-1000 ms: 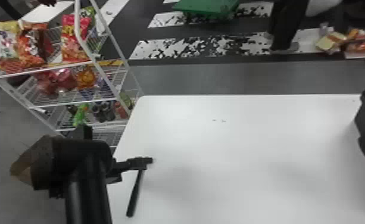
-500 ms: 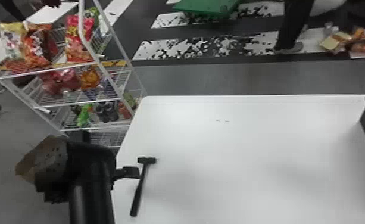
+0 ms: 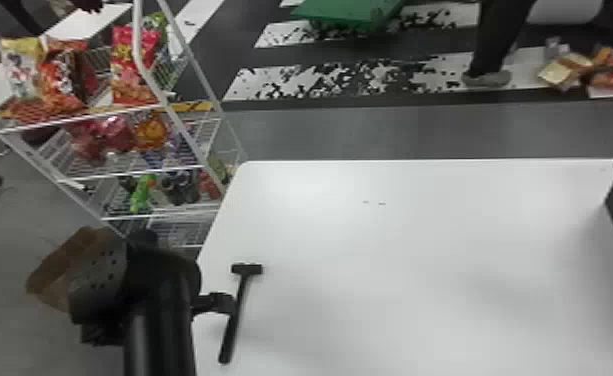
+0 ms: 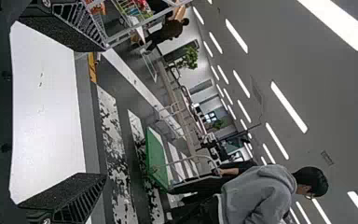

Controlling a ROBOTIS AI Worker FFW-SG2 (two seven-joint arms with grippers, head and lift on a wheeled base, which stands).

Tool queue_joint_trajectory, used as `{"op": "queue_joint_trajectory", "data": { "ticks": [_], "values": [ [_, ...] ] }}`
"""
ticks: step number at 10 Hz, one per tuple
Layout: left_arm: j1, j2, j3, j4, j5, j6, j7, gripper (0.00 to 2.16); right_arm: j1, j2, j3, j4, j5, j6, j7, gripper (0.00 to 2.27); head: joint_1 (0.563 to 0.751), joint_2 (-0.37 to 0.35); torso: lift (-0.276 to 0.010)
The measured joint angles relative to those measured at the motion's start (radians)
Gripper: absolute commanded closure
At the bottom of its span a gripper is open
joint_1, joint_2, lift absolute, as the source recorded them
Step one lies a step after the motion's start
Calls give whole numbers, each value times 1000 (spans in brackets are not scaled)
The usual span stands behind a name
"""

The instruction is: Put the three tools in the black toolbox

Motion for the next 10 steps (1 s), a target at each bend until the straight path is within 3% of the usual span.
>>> {"op": "queue_joint_trajectory", "data": {
  "ticks": [2, 5, 10],
  "values": [
    [-16, -2, -29, 33, 33, 0, 50, 83, -1, -2, -2, 3, -3, -3, 0, 36, 695, 350, -55],
    [-41, -1, -75, 81, 48, 0, 76, 83, -2, -3, -9, 5, -6, -8, 0, 36, 695, 333, -55],
    [-24, -1, -114, 109, 47, 0, 86, 83, -2, 0, -11, 10, -6, -14, 0, 36, 695, 317, -55]
  ]
}}
